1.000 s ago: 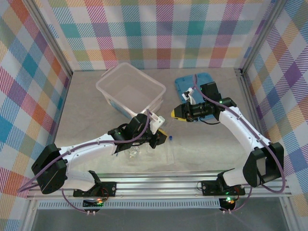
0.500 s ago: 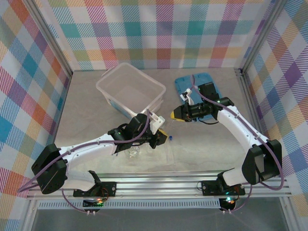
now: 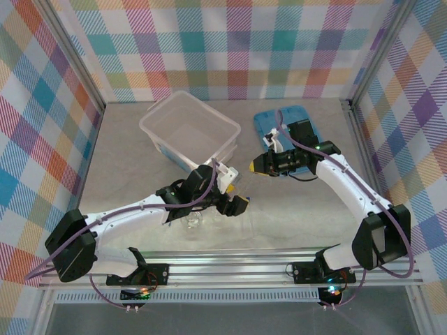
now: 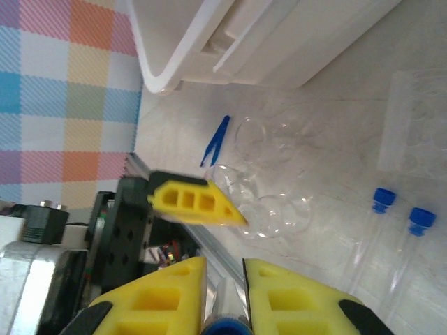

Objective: Organize the chemistry lab equipment

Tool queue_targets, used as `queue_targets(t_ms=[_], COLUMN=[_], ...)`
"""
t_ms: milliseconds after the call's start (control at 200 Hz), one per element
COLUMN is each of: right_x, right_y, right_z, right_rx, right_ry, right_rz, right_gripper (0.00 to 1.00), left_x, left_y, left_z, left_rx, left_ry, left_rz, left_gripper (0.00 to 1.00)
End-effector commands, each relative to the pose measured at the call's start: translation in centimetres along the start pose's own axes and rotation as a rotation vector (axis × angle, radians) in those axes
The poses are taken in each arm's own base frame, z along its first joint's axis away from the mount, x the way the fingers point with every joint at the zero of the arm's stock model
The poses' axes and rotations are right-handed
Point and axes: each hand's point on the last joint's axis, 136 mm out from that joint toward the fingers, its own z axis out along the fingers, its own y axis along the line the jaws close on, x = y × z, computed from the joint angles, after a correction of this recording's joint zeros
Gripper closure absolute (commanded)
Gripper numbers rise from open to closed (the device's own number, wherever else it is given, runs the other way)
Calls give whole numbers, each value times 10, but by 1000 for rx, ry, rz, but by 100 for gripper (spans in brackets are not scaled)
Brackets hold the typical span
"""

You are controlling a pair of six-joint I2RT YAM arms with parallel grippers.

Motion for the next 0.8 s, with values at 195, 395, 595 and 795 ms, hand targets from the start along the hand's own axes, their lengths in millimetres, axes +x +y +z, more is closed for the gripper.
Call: queue_targets(t_ms=[195, 395, 595, 795], right_x=[-27, -39, -54, -65], right_y=[-9, -5, 2, 12], right_z=[-19, -23, -22, -11], right_rx=[298, 482, 586, 674], right_ry=[-197, -327, -428, -512], right_rz=[-118, -225, -309, -416], right_gripper=[91, 90, 90, 90], left_x=[-13, -10, -2, 12], left_y=[29, 44, 63, 78], left_z=[-27, -40, -53, -68], left_rx=[-178, -265, -358, -440], left_ry=[-91, -99, -99, -95], left_rz=[-42, -62, -107, -162], left_gripper=[0, 0, 5, 12])
